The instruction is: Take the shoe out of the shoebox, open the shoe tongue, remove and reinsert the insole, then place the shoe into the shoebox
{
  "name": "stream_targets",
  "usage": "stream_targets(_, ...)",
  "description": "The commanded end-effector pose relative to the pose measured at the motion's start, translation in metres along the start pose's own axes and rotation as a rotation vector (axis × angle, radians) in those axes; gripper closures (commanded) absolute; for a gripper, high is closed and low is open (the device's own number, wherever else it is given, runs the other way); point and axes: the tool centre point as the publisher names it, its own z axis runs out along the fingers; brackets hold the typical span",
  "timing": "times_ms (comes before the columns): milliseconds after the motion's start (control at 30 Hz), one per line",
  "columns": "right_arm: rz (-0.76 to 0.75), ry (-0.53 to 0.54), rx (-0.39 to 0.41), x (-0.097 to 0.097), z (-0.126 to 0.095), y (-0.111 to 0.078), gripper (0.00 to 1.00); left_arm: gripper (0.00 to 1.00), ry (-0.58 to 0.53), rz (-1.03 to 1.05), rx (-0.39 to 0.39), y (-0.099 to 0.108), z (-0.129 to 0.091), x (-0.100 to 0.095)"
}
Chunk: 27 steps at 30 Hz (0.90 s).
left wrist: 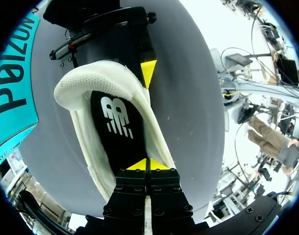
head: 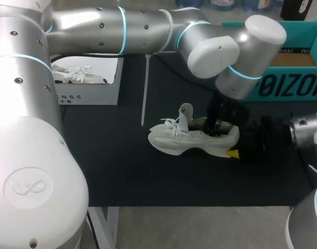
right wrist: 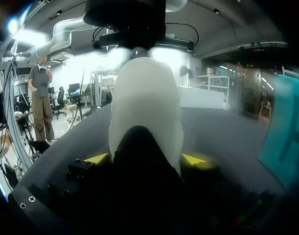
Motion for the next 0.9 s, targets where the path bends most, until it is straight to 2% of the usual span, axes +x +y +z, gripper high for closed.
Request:
stream_targets(33,0.001,0.001,0.002,-0.0001,0.0035,-0.0039,1.00,1.00,-0.001,0.001,0.000,0.0000,0.0003,0.0004)
stream_targets(667,0.001,0.001,0.002,-0.0001,0.0035,-0.0039,1.00,1.00,-0.001,0.001,0.000,0.0000,0.0003,0.0004)
stream_targets(767,0.001,0.001,0.002,-0.0001,0.0035,-0.0039,1.00,1.00,-0.027,0.019,0.058,-0.0017,0.0040,0.0045)
stream_targets(900,0.001,0.001,0.002,-0.0001,0.0035,-0.0039,1.00,1.00,-0.033,0.014,0.094,-0.0041,0.0078,0.0071)
